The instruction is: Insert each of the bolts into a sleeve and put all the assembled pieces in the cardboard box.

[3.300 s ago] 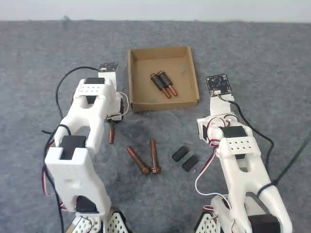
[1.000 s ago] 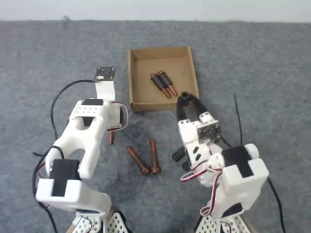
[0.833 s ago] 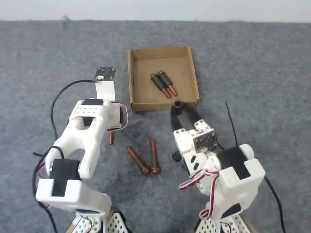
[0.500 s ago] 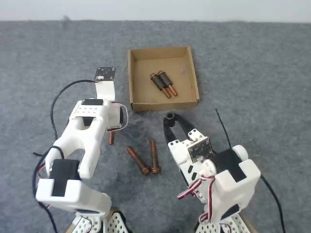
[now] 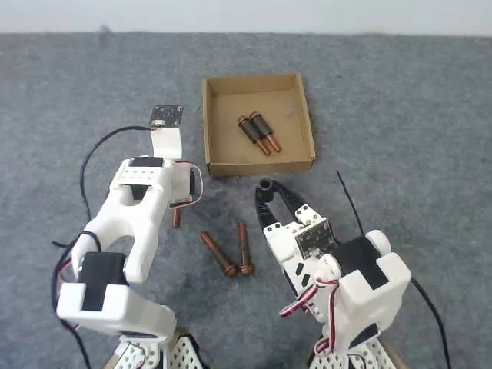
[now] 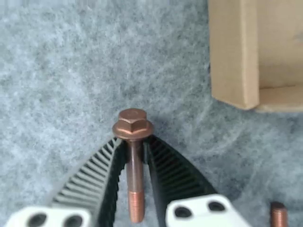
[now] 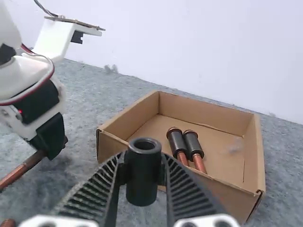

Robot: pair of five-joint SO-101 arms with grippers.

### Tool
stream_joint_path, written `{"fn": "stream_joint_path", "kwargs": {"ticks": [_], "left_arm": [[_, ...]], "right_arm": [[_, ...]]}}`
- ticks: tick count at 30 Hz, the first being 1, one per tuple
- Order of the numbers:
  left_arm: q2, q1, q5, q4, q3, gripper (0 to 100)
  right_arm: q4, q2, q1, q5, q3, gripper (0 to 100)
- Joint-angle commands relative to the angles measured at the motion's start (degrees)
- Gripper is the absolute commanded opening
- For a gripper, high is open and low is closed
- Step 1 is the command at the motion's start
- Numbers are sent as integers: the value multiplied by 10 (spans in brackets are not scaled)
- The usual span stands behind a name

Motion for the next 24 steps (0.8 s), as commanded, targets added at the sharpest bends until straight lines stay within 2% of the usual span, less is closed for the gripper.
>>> {"fn": "stream_joint_path", "kwargs": {"ticks": [1, 7, 21, 24], "left_arm": [[-49, 16, -4, -18, -12, 11], [-134, 22, -4, -4, 8, 11], [-368, 50, -4, -6, 53, 11], [-404, 49, -4, -36, 56, 11]], "right_arm": [[-14, 0, 0, 9, 13, 6], [38, 0, -1, 10, 13, 6], [38, 0, 1, 10, 13, 6], [41, 0, 1, 10, 13, 6]]}}
